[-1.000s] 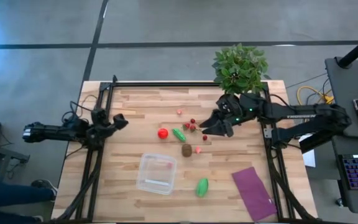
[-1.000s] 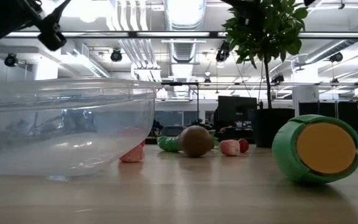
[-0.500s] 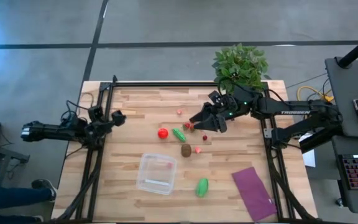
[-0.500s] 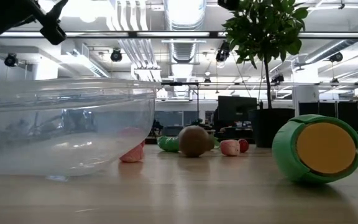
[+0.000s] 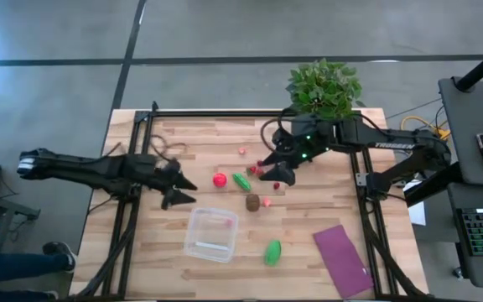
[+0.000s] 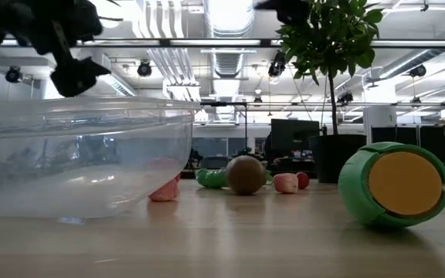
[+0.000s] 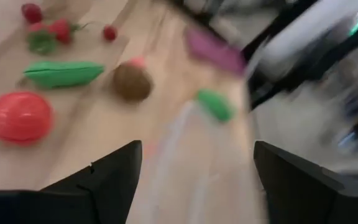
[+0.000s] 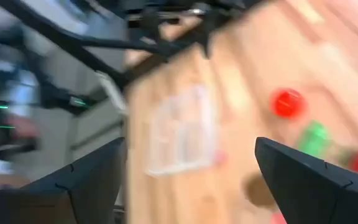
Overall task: Pick and placing Produce into tupperware
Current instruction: Move the transparent bin to the bottom center of the shelf
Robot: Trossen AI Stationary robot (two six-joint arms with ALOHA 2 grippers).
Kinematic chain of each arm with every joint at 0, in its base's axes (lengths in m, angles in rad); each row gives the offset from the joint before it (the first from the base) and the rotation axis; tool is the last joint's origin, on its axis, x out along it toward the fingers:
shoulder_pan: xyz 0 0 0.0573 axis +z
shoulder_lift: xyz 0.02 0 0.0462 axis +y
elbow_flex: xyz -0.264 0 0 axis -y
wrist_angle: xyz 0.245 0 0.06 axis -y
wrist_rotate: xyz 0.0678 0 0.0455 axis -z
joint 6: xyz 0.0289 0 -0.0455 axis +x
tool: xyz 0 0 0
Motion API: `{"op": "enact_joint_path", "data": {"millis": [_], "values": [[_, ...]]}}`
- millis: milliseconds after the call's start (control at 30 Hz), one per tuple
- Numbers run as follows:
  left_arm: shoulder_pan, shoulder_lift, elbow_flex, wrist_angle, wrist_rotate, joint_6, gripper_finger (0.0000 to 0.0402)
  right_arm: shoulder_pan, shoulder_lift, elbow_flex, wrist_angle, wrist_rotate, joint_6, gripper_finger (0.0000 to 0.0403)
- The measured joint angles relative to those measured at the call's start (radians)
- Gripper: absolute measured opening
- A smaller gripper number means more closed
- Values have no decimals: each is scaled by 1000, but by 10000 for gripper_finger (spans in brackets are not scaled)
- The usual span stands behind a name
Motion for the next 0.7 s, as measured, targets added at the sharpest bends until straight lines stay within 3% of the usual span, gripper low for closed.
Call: {"op": "enact_joint_path", "data": {"millis": [133, 233, 700], "values": [[-2, 111, 94, -41, -1, 330, 295, 0, -2, -3, -80, 98, -24, 345], [-6, 179, 132, -53, 1, 514, 295, 0, -5, -9, -107, 109, -23, 345], [-55, 362, 241, -201, -83, 613, 295, 13, -5, -34, -174, 137, -26, 345]]}}
